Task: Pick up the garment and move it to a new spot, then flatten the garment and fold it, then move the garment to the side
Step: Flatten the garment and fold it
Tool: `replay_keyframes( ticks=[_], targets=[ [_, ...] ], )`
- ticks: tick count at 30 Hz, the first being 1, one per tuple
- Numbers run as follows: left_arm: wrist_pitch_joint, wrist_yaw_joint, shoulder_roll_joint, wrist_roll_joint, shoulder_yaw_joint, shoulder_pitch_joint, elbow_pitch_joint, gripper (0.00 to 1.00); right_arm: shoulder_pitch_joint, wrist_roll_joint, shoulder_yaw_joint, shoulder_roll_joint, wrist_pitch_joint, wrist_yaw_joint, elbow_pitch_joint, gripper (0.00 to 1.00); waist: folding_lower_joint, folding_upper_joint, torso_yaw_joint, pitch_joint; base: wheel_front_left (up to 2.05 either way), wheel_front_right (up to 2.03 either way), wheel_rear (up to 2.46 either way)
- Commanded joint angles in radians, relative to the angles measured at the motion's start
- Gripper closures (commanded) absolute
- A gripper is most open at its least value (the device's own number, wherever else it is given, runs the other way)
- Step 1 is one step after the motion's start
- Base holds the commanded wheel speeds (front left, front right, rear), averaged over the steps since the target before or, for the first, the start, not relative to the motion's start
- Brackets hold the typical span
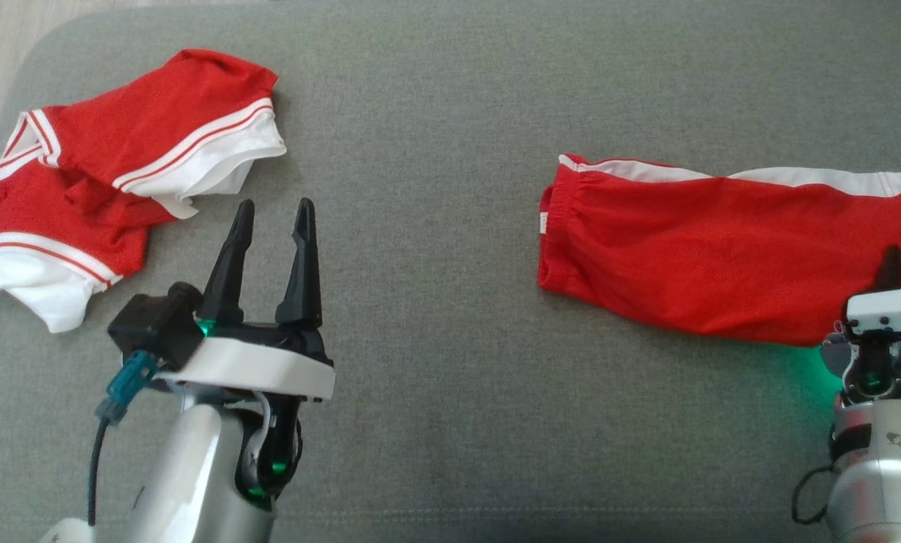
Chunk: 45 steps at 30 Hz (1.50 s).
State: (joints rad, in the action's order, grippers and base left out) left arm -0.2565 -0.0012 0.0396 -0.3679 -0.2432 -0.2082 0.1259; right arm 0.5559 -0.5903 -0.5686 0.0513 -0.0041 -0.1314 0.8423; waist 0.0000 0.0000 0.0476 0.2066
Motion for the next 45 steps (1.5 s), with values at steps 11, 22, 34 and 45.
replay_keyframes(
  ticks=[11, 22, 34, 45],
  targets=[
    [-0.005, 0.007, 0.011, 0.002, 0.062, 0.008, -0.036, 0.00, 0.038, -0.108, 0.171, -0.001, -0.064, 0.001, -0.100, 1.00, 0.0000, 0.0000, 0.024, -0.043, 0.00, 0.00, 0.00],
    [-0.005, 0.008, 0.011, -0.001, 0.091, 0.042, -0.035, 0.00, -0.056, -0.336, 0.520, -0.001, -0.064, 0.001, -0.265, 1.00, 0.0000, 0.0000, 0.074, -0.091, 0.00, 0.00, 0.00],
    [-0.005, 0.012, 0.011, -0.007, 0.078, 0.063, -0.032, 0.00, -0.089, -0.432, 0.798, -0.001, -0.114, 0.001, -0.303, 1.00, 0.0000, 0.0000, 0.126, -0.097, 0.00, 0.00, 0.00],
    [-0.005, 0.013, 0.011, -0.008, 0.076, 0.062, -0.027, 0.00, -0.043, -0.392, 0.943, -0.001, -0.157, 0.001, -0.181, 0.00, 0.0000, 0.0000, 0.144, -0.081, 0.00, 0.00, 0.00]
  ],
)
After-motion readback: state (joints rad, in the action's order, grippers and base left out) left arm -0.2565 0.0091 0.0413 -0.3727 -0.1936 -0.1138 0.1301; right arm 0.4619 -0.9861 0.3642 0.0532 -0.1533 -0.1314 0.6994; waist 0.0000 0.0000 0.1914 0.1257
